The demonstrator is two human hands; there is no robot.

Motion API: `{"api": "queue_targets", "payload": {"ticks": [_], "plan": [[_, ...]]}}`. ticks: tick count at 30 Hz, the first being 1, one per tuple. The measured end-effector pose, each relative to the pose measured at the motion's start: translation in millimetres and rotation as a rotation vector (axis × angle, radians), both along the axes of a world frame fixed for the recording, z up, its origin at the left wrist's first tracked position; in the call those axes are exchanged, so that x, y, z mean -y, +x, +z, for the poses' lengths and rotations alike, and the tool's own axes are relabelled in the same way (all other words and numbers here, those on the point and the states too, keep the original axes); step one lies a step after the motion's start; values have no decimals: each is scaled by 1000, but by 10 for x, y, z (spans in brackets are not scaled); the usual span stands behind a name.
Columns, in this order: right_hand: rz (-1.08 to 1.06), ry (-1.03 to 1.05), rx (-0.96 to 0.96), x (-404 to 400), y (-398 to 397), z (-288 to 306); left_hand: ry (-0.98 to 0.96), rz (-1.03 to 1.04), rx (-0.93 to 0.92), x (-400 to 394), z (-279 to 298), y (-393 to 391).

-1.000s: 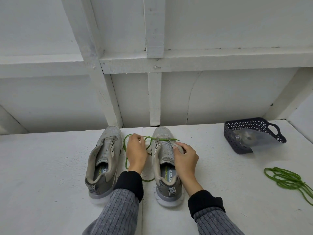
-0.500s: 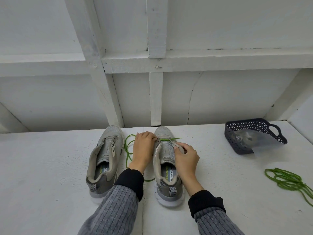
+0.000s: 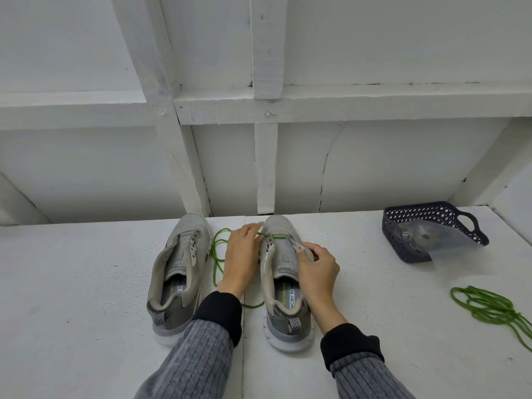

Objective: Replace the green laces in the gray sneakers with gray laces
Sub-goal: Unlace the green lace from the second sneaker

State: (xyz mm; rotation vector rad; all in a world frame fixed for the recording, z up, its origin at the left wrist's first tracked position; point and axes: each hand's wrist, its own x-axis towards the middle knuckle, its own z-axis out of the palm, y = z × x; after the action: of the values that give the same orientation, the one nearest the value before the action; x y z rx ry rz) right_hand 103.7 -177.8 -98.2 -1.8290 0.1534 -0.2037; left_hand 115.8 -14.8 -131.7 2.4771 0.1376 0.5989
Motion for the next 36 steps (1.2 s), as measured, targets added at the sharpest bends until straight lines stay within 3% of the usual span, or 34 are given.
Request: {"api": "queue_targets", "payload": {"ticks": [5,9,18,24,28,36], "plan": [[3,3,-3,3,0,2,10,20,-3,53,72,17],[-2,2,5,17,-2,-4,-310,279,-59,18,17,-65],[57,-36,10,259,166,176,-713,184,63,-14,57,-288],[36,-177,25,673,597,326,-800,227,87,-74,130,-346],[96,-277,0,817,639,248,-755,233,71,-44,145,-384],[140,-328,1,617,605,451,-744,231,38,-40,161,-428]]}}
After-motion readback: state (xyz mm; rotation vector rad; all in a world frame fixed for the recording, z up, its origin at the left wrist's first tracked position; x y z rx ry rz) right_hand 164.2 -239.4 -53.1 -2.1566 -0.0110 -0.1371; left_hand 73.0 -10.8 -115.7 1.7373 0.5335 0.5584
